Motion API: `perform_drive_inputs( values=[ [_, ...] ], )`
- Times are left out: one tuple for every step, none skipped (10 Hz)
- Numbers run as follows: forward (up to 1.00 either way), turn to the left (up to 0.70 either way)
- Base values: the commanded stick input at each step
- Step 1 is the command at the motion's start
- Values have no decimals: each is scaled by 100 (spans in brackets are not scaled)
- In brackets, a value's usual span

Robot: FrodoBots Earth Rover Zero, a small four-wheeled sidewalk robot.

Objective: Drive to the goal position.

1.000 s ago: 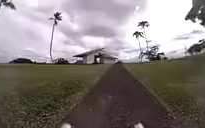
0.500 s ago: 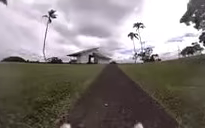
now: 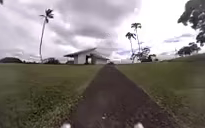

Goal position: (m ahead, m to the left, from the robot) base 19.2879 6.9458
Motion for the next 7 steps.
perform_drive_inputs(
  values=[
    [70, 7],
    [70, 7],
    [70, 8],
    [70, 10],
    [70, 11],
    [70, 10],
    [70, 9]
  ],
)
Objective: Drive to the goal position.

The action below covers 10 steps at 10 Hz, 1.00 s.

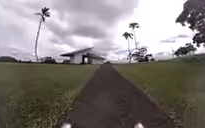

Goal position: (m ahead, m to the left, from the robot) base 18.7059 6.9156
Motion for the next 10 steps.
perform_drive_inputs(
  values=[
    [70, 8],
    [70, 8],
    [70, 8],
    [70, 9],
    [70, 10],
    [70, 10],
    [70, 10],
    [70, 10],
    [70, 10],
    [70, 10]
  ],
)
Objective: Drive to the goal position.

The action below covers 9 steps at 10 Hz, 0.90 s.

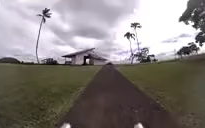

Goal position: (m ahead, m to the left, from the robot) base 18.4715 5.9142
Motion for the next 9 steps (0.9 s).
perform_drive_inputs(
  values=[
    [70, 10],
    [70, 10],
    [70, 10],
    [70, 10],
    [70, 9],
    [70, 9],
    [70, 9],
    [70, 9],
    [70, 9]
  ],
)
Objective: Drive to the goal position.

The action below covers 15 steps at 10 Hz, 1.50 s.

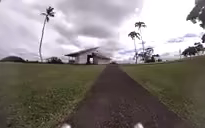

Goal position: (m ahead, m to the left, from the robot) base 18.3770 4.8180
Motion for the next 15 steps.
perform_drive_inputs(
  values=[
    [70, 9],
    [70, 10],
    [70, 10],
    [70, 8],
    [70, 0],
    [70, -8],
    [70, -35],
    [70, -35],
    [70, -35],
    [70, -35],
    [70, -26],
    [70, 0],
    [70, 0],
    [70, 0],
    [70, 0]
  ],
)
